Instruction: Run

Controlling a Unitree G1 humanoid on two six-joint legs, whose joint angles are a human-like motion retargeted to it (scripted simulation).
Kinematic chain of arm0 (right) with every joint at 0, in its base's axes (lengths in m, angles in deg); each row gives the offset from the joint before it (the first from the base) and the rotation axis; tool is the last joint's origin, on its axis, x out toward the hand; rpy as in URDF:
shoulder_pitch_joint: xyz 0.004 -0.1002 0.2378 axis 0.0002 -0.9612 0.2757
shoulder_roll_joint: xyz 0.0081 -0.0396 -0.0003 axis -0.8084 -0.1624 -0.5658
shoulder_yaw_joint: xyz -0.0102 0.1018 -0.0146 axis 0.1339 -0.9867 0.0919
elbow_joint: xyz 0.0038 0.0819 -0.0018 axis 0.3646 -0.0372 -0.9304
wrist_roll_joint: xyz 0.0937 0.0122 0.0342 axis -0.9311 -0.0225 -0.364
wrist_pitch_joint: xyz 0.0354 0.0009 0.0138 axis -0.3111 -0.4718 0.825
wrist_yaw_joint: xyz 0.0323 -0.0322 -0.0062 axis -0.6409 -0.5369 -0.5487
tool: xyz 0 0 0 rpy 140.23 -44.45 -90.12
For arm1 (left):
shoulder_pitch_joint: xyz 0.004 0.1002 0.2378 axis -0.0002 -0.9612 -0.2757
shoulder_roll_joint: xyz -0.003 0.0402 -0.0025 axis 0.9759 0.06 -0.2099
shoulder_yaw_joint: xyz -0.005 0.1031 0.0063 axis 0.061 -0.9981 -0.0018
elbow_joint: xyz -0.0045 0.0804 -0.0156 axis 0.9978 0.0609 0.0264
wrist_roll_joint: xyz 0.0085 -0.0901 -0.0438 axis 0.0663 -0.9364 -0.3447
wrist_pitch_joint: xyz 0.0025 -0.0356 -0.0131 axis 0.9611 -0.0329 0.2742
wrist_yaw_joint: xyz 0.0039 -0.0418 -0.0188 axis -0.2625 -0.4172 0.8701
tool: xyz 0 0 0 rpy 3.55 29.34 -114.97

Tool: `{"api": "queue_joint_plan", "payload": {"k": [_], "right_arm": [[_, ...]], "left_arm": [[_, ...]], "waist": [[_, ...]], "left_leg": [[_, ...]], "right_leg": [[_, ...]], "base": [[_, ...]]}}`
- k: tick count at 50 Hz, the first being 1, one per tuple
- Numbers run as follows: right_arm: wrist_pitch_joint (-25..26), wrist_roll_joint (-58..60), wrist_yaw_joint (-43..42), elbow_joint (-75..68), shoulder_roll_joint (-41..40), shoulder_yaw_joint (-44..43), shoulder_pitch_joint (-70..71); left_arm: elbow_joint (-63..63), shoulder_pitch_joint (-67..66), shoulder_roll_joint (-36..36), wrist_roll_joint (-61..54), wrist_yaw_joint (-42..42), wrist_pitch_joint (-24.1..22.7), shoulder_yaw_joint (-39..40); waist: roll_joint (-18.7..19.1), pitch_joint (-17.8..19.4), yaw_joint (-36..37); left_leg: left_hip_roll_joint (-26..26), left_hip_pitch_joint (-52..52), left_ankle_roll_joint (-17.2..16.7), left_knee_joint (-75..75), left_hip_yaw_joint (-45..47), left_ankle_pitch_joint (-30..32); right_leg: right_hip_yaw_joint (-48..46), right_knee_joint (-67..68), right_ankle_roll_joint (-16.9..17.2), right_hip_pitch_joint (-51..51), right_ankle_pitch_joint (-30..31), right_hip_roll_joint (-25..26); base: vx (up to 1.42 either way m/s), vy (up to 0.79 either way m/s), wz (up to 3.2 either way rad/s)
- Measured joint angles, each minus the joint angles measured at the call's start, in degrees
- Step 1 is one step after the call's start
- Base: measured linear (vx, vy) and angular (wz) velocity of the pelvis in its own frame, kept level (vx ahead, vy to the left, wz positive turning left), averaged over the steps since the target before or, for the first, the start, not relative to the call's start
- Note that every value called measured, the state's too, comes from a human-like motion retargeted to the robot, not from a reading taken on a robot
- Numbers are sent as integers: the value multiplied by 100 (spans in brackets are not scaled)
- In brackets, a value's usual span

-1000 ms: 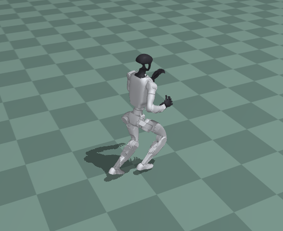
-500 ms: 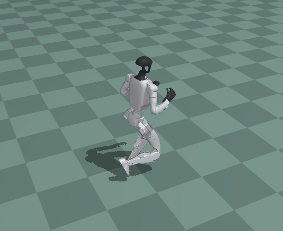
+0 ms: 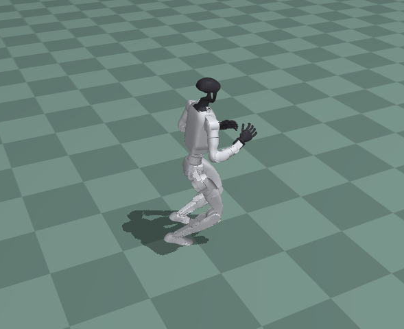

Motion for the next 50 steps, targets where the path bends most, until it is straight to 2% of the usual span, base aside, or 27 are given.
{"api": "queue_joint_plan", "payload": {"k": [3,5,8,10,12,16,18,20,22,24,25,27,30,33,35,37,40,45,47,50], "right_arm": [[-183,-159,21,196,-70,97,5],[-246,-153,121,219,-72,155,-28],[-249,14,271,152,-125,263,-149],[-186,188,332,34,-197,330,-317],[-80,434,372,-176,-292,369,-364],[-41,575,539,-521,-244,474,-540],[-106,452,613,-487,-87,501,-747],[-165,251,634,-398,92,509,-977],[-194,74,634,-365,225,505,-1200],[-200,-62,632,-380,294,475,-1405],[-196,-117,627,-391,316,454,-1489],[-186,-164,580,-363,312,440,-1513],[-137,-80,456,-334,334,398,-1355],[32,201,269,-365,351,315,-780],[183,408,137,-453,355,264,-205],[239,428,19,-463,304,247,289],[143,231,-58,-282,192,270,616],[-76,-101,70,-10,48,546,548],[-110,-101,179,-1,41,682,514],[-127,-54,349,-54,20,896,443]], "left_arm": [[-202,-612,234,-216,-45,-143,170],[-261,-849,319,-307,16,-140,265],[-317,-818,327,-224,153,-104,283],[-367,-621,292,-51,269,-97,227],[-275,5,278,278,533,-6,125],[9,1453,67,626,867,173,-185],[-9,1920,-85,567,884,192,-260],[-104,2220,-195,451,841,125,-310],[-222,2384,-232,331,737,-40,-404],[-317,2452,-243,252,598,-223,-543],[-353,2460,-244,229,526,-295,-616],[-388,2380,-238,183,388,-341,-695],[-334,2103,-245,142,218,-271,-754],[-114,1696,-220,179,146,-29,-646],[38,1419,-196,196,124,119,-504],[48,1073,-178,73,51,150,-315],[-142,508,-67,-193,-55,43,-64],[-390,-87,128,-502,-98,-140,87],[-409,-134,159,-519,2,-131,72],[-396,29,143,-426,186,-50,-9]], "waist": [[-413,-147,22],[-676,-255,-122],[-875,-280,-363],[-947,-242,-516],[-986,-49,-675],[-823,146,-1069],[-609,83,-1288],[-309,15,-1415],[7,-44,-1438],[260,-98,-1375],[379,-122,-1308],[543,-131,-1123],[585,-49,-817],[533,206,-460],[466,401,-232],[338,481,-82],[82,443,60],[-518,222,25],[-778,128,-145],[-1010,104,-386]], "left_leg": [[-1004,-299,-446,-2015,359,156],[-1675,-367,-656,-3209,505,328],[-2205,-372,-470,-3341,538,255],[-2388,-366,-95,-2746,515,-85],[-2443,-104,84,-2316,349,-589],[-2339,683,84,-2203,44,-1193],[-2264,1245,84,-2505,17,-1199],[-1996,1839,-107,-2792,7,-1031],[-1529,2303,-547,-2833,-29,-613],[-1065,2539,-925,-2599,-47,55],[-824,2602,-1070,-2388,-55,403],[-348,2613,-1154,-1674,-52,935],[269,2472,-1001,-345,-31,1273],[712,2004,-679,861,-205,1057],[765,1487,-462,1318,-355,757],[555,900,-277,1263,-362,507],[44,254,-223,382,-124,337],[-1215,-191,-736,-2399,326,535],[-1762,-242,-899,-3348,436,777],[-2254,-230,-818,-3708,458,797]], "right_leg": [[233,97,727,442,1135,-686],[319,401,1009,595,1717,-1247],[370,1312,1022,752,2110,-1855],[409,2085,849,763,2118,-2205],[556,2744,625,484,2084,-2429],[777,3324,145,-765,1508,-2455],[744,3029,76,-1409,1282,-2255],[528,2321,113,-1850,1187,-1874],[172,1323,209,-2032,1196,-1370],[-136,328,351,-2058,1296,-883],[-269,-112,418,-2034,1372,-637],[-477,-466,371,-1886,1433,-302],[-621,-158,-62,-1597,934,-86],[-613,285,-631,-1258,-63,87],[-546,407,-812,-1015,-550,141],[-433,360,-717,-739,-626,65],[-178,138,-255,-319,-212,-132],[214,166,729,38,1307,-933],[305,480,931,44,1672,-1397],[395,1199,985,62,1922,-1864]], "base": [[4,10,-27],[0,9,2],[-4,7,-20],[-4,4,-46],[-5,-1,-60],[-4,1,-96],[5,9,-131],[10,3,-161],[10,-9,-168],[4,-13,-158],[-1,-13,-150],[-5,-12,-133],[-7,-11,-106],[-6,-11,-97],[-5,-8,-95],[-3,-1,-94],[1,6,-97],[3,8,-88],[-1,7,-50],[-4,6,-70]]}}
